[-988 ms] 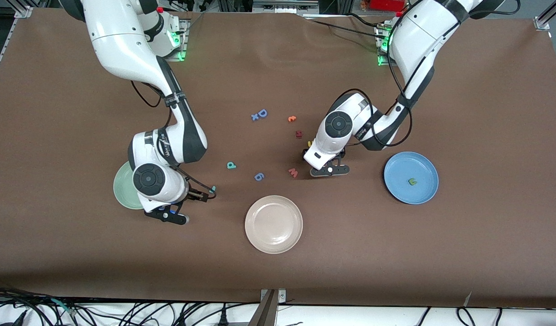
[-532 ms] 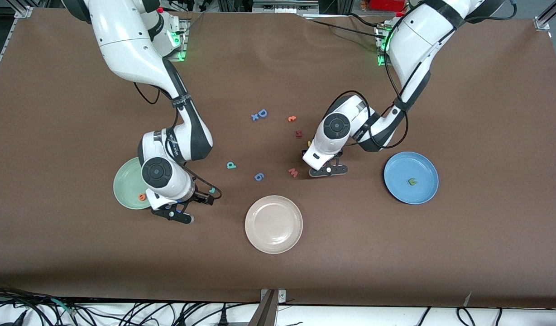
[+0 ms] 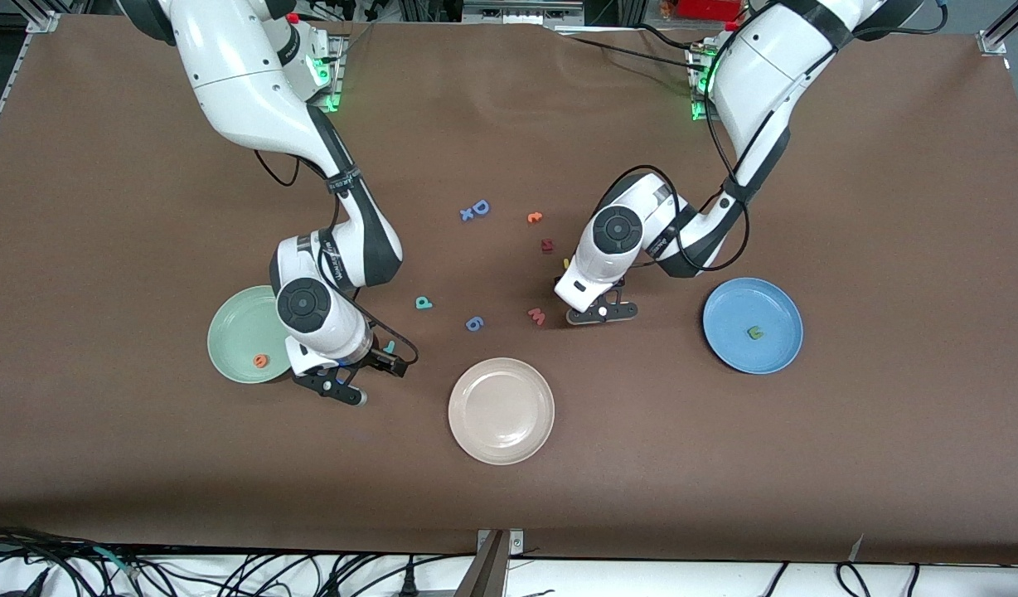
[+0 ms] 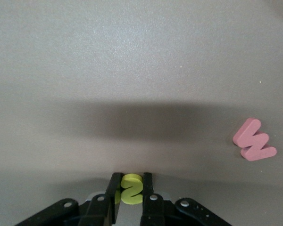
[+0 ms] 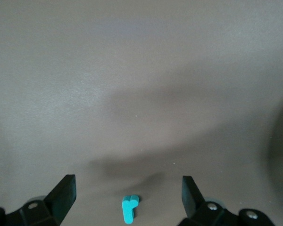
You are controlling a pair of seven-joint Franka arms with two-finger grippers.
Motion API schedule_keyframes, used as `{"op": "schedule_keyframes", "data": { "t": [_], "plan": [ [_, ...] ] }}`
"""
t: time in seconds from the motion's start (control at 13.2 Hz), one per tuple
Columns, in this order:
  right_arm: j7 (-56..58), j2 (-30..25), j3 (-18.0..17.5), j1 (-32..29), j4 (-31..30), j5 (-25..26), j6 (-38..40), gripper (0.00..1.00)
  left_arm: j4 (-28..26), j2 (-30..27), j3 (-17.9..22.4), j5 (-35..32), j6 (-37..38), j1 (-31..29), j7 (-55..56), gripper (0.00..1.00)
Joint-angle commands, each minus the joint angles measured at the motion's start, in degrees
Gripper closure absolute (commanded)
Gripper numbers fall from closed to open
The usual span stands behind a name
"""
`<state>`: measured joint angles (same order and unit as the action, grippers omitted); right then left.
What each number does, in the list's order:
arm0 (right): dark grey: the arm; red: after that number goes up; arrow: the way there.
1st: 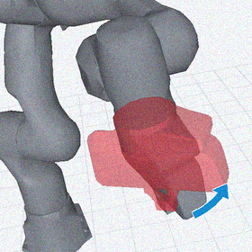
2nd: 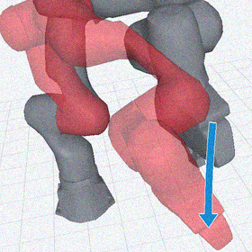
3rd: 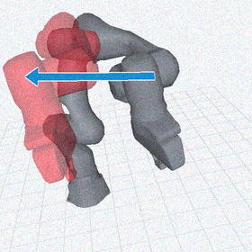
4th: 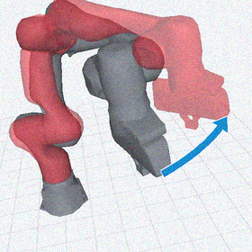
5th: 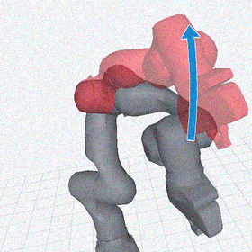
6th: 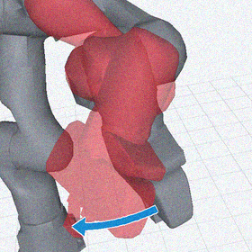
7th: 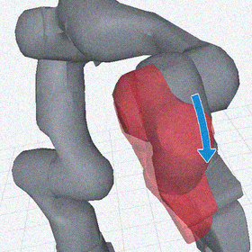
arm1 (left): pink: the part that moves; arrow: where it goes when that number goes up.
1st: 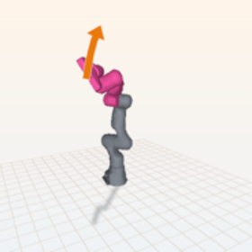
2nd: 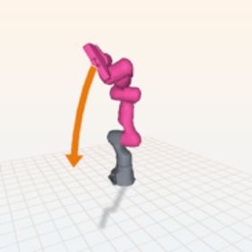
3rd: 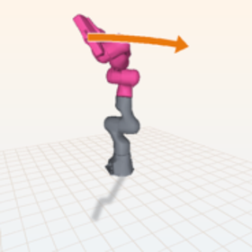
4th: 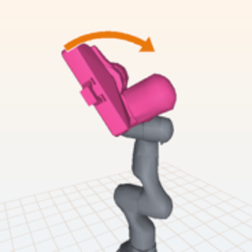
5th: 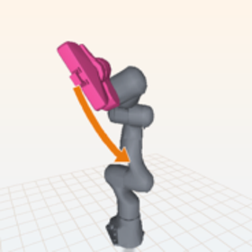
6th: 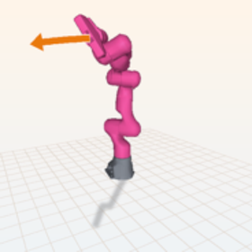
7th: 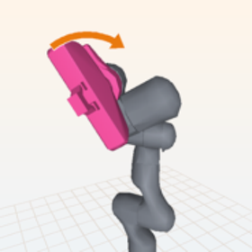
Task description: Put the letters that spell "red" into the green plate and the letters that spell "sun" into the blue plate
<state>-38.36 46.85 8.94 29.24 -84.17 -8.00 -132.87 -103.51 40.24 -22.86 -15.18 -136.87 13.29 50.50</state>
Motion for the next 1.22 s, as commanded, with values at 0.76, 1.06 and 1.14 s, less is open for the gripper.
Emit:
{"op": "schedule_keyframes", "data": {
  "t": [0.76,1.06,1.14],
  "plan": [
    [-4.2,-2.1,-2.6,0.0,-5.6,-0.7,-2.5,0.42,9.3,-5.1,-0.3,-1.3,23.0,-12.2,-28.1,0.84],
    [-5.2,-2.2,-2.9,0.0,-5.7,-0.6,-2.5,0.43,8.9,-4.6,0.0,-2.0,22.9,-18.8,-39.6,0.84],
    [-5.2,-2.1,-2.9,0.0,-5.7,-0.7,-2.5,0.47,8.7,-4.2,0.3,-2.5,22.9,-19.3,-40.5,0.84]
  ]
}}
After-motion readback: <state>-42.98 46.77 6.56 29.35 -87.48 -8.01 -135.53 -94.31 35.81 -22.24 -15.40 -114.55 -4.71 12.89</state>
